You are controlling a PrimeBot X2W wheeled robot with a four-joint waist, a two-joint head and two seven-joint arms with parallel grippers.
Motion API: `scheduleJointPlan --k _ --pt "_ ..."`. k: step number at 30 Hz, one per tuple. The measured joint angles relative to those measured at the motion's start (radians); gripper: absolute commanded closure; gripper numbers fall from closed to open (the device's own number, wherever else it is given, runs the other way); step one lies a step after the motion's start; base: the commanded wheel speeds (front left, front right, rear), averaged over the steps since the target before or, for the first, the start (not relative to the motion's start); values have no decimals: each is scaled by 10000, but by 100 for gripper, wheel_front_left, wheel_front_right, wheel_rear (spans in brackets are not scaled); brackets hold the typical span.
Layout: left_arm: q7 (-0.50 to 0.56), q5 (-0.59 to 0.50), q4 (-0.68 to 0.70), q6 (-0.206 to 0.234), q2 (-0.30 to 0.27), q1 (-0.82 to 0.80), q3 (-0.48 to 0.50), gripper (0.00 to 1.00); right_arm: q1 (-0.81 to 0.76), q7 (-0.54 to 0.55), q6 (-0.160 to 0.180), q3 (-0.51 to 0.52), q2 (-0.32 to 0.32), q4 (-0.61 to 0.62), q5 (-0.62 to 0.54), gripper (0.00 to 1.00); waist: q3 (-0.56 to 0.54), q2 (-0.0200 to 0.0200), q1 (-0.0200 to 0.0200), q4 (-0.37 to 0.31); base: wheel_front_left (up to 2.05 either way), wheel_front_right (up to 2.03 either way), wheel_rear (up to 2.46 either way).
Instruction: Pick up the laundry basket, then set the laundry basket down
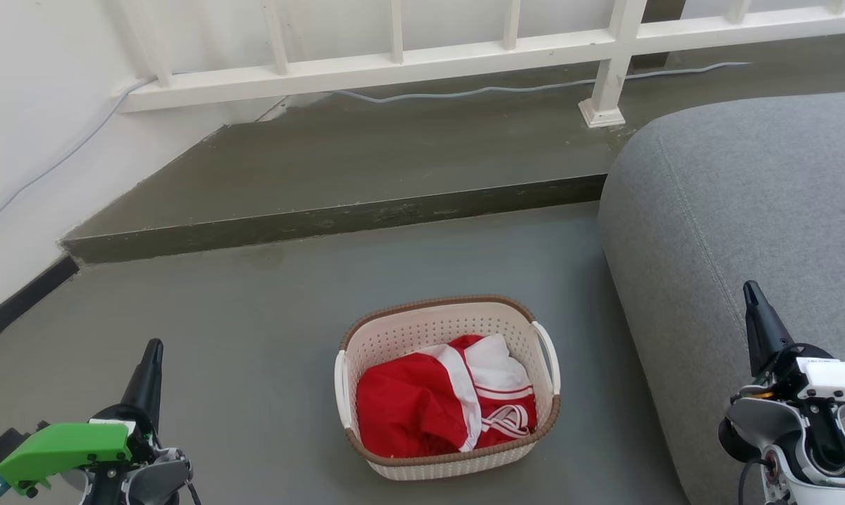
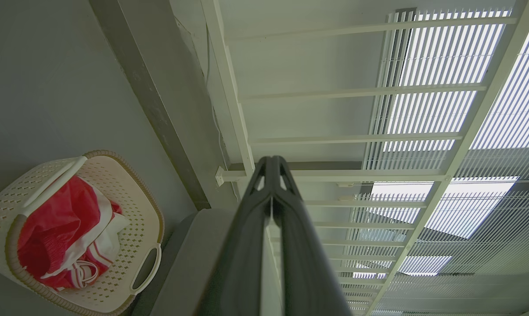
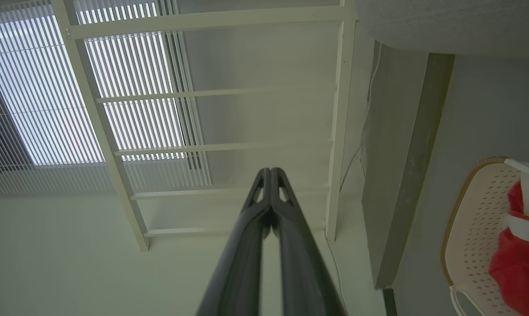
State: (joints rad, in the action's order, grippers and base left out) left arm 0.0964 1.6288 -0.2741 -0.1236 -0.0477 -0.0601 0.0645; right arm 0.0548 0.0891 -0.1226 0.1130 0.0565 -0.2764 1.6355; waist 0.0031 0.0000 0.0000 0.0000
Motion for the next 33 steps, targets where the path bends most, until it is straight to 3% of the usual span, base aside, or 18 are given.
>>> scheduleJointPlan --k 33 --pt "10 -2 0 0 4 0 6 100 0 2 0 15 -4 0 -4 100 0 0 0 0 0 0 0"
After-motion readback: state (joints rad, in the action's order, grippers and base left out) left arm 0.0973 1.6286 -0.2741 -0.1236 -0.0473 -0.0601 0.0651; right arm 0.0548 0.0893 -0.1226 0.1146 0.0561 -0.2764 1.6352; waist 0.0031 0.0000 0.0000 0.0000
